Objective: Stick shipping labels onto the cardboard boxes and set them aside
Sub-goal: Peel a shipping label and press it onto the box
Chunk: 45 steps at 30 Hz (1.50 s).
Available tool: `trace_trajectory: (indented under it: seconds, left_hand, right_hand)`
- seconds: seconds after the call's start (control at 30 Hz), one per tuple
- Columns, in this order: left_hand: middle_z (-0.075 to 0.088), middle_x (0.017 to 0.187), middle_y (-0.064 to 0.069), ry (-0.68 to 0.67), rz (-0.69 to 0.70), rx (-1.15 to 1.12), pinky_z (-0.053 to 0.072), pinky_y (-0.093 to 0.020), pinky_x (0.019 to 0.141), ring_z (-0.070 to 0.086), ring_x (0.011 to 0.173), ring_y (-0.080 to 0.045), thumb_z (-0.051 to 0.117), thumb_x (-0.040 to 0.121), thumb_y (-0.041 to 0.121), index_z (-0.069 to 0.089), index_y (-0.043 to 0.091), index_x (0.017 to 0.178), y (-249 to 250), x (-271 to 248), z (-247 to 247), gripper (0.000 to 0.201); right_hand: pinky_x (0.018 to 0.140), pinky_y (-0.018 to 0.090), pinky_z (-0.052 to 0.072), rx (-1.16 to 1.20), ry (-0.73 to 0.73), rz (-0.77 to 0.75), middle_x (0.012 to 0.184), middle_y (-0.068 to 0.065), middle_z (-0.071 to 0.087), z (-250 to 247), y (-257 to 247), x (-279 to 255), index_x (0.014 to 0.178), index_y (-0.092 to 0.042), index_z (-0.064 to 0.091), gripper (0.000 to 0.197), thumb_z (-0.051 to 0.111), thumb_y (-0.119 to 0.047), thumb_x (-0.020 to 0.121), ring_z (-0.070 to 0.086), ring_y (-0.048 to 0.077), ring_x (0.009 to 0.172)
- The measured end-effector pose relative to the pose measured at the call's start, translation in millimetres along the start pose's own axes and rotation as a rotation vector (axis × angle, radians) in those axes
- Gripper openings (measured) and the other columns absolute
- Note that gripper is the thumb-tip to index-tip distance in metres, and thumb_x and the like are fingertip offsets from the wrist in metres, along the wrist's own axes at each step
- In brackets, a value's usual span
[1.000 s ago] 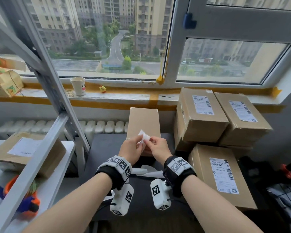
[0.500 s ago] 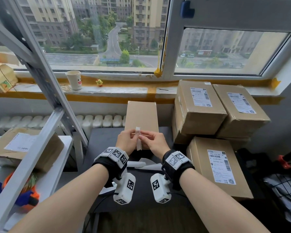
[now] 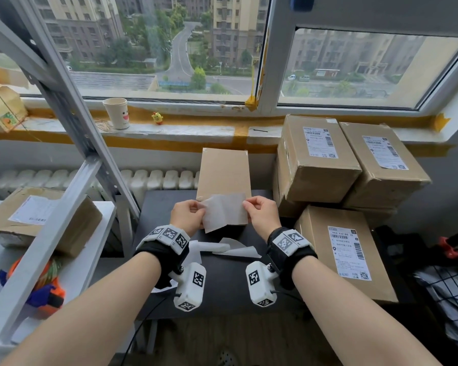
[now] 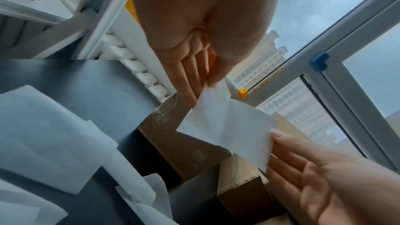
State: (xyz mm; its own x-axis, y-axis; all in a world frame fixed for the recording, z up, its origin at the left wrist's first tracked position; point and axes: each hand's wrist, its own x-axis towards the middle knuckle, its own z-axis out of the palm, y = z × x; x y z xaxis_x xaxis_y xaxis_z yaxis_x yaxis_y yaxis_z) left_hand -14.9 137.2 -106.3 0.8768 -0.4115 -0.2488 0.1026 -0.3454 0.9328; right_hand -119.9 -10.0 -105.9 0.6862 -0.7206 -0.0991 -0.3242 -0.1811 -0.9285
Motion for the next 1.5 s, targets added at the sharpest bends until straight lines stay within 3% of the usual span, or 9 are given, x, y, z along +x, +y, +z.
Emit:
trace_trajectory:
  seconds: [0.13,0.47,0.63,0.8,0.9,1.0,1.13,1.33,1.5]
  left_hand:
    - [0.056,0.075,-0.009,0.023,-0.017,-0.002,0.054,-0.020,0.043,0.056,0.066,-0.025,0.050,0.087,-0.006,0.057,0.010,0.070,-12.1,0.8,-6.5,0.025]
    - [0.055,0.071,-0.010,0.092,-0.080,0.051,0.058,-0.049,0.068,0.058,0.065,-0.032,0.052,0.083,-0.005,0.058,0.015,0.065,-37.5,5.3,-27.6,0.028]
    - [0.059,0.078,-0.014,0.107,-0.116,0.029,0.057,-0.051,0.073,0.062,0.074,-0.033,0.054,0.084,-0.003,0.058,0.016,0.066,-51.9,7.3,-34.2,0.027]
    - [0.054,0.081,-0.014,0.077,-0.133,-0.022,0.054,-0.025,0.041,0.055,0.068,-0.030,0.049,0.088,-0.009,0.058,0.005,0.076,-58.2,5.1,-36.8,0.020]
    - [0.051,0.072,-0.010,0.041,-0.170,-0.013,0.054,-0.026,0.042,0.054,0.058,-0.021,0.049,0.088,-0.009,0.059,0.000,0.088,-66.2,3.2,-37.1,0.014]
    - [0.052,0.050,-0.005,-0.021,-0.252,0.065,0.054,-0.031,0.043,0.050,0.031,-0.007,0.051,0.086,-0.009,0.059,0.002,0.076,-80.0,1.8,-31.3,0.017]
    - [0.045,0.028,0.001,-0.044,-0.368,0.081,0.051,-0.031,0.037,0.047,0.023,-0.010,0.048,0.088,-0.006,0.055,0.005,0.075,-97.7,-0.7,-19.4,0.018]
    - [0.058,0.089,-0.021,-0.045,-0.395,0.166,0.057,-0.046,0.073,0.054,0.061,-0.032,0.049,0.088,0.002,0.048,0.003,0.124,-116.4,4.0,-14.3,0.036]
    - [0.066,0.114,-0.012,-0.021,-0.259,0.482,0.044,-0.032,0.097,0.059,0.109,-0.032,0.057,0.087,0.014,0.064,0.009,0.114,-94.1,2.6,-29.6,0.029]
  right_hand:
    - [0.088,0.037,0.052,-0.018,0.065,-0.028,0.087,0.006,0.065,-12.1,1.1,3.4,0.088,-0.011,0.064,0.005,0.059,-0.012,0.089,0.060,0.019,0.085]
    - [0.080,0.028,0.048,-0.102,0.153,-0.033,0.092,0.005,0.063,-34.3,-3.5,8.4,0.102,-0.004,0.065,0.017,0.056,-0.014,0.092,0.058,0.019,0.088]
    - [0.077,0.027,0.045,-0.149,0.195,-0.049,0.094,0.010,0.065,-43.9,-5.4,10.3,0.100,-0.003,0.065,0.017,0.055,-0.013,0.092,0.058,0.021,0.087]
    - [0.076,0.025,0.042,-0.167,0.288,-0.105,0.097,0.017,0.069,-52.6,-9.1,12.7,0.099,0.000,0.066,0.017,0.055,-0.011,0.091,0.061,0.026,0.088]
    - [0.079,0.031,0.047,-0.170,0.304,-0.143,0.096,0.016,0.069,-52.4,-12.4,12.2,0.098,0.000,0.065,0.017,0.055,-0.011,0.092,0.062,0.026,0.088]
    - [0.082,0.034,0.050,-0.155,0.309,-0.163,0.095,0.013,0.069,-49.1,-13.6,9.5,0.098,-0.002,0.064,0.016,0.054,-0.013,0.093,0.063,0.026,0.090]
    - [0.079,0.027,0.049,-0.139,0.294,-0.151,0.092,0.006,0.066,-42.3,-7.7,4.9,0.098,-0.005,0.063,0.015,0.053,-0.014,0.093,0.062,0.018,0.088]
    - [0.058,-0.002,0.036,-0.210,0.246,-0.127,0.091,0.004,0.065,-36.8,2.9,-2.6,0.102,-0.004,0.064,0.018,0.052,-0.016,0.095,0.058,0.013,0.082]
    - [0.074,0.019,0.047,-0.171,0.227,-0.146,0.088,0.004,0.065,-27.2,1.4,0.6,0.098,-0.004,0.064,0.015,0.053,-0.014,0.094,0.064,0.023,0.089]
